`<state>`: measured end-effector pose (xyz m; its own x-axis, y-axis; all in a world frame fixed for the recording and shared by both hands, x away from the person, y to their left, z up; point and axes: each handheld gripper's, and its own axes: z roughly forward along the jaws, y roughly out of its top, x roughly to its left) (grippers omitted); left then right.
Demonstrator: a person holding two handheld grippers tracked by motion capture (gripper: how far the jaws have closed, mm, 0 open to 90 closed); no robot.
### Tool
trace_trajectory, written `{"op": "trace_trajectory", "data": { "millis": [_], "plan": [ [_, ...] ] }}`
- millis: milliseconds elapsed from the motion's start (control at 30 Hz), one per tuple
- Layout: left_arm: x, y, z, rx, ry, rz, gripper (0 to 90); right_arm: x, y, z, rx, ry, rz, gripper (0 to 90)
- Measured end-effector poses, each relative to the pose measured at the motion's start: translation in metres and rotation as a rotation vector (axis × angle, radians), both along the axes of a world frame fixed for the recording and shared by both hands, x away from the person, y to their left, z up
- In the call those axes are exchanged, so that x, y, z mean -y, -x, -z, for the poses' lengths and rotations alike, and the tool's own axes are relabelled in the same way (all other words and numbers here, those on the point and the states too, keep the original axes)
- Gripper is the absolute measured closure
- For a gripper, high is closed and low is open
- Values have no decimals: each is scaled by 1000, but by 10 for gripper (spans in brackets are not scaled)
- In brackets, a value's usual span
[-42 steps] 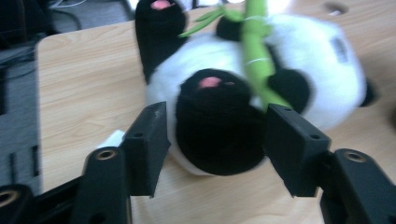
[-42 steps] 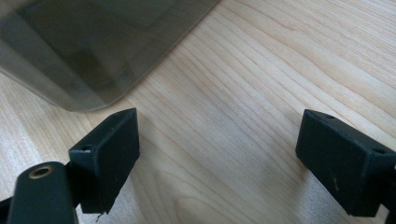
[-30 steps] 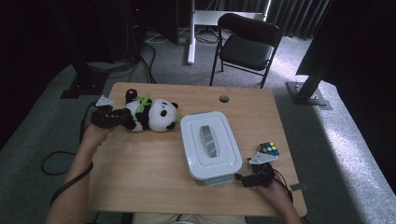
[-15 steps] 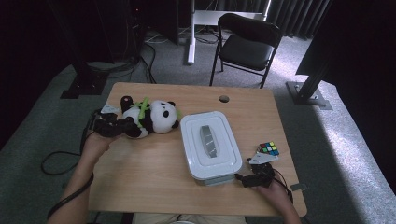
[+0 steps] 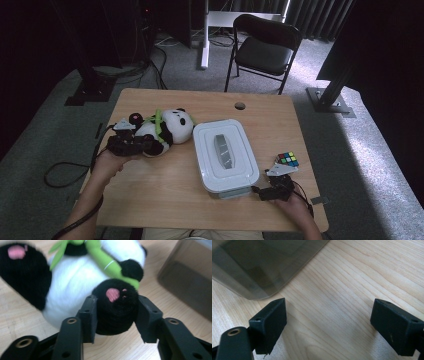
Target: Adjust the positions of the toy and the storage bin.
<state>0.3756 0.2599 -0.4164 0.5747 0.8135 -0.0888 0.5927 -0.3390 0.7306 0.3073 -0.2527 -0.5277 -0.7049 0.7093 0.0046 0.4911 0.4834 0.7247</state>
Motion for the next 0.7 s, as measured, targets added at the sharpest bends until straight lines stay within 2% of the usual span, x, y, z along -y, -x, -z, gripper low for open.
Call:
{"op": "trace_trajectory", "data": {
  "millis": [33, 100, 167, 300, 333, 400, 467, 567, 700],
  "plan": [
    [-1, 0, -4, 24, 6, -1, 555, 0, 0, 0, 0, 0, 0, 132],
    [-3, -2, -11, 36, 35, 0, 530, 0, 0, 0, 0, 0, 1, 132],
    [-5, -5, -20, 66, 59, -7, 530, 0, 0, 0, 1, 0, 1, 132],
    [-6, -21, -30, 116, 75, -32, 529, 0, 0, 0, 0, 0, 1, 132],
    [-6, -27, -30, 114, 84, -34, 523, 0, 0, 0, 0, 0, 1, 133],
    [-3, -39, -28, 106, 73, -52, 489, 0, 0, 0, 0, 0, 2, 133],
    [-1, -50, -23, 105, 86, -56, 448, 0, 0, 0, 0, 0, 2, 133],
    [4, -65, -13, 86, 76, -70, 442, 0, 0, 0, 0, 0, 2, 133],
    [11, -78, 5, 6, 50, -84, 444, 0, 0, 0, 0, 0, 2, 133]
  ]
}}
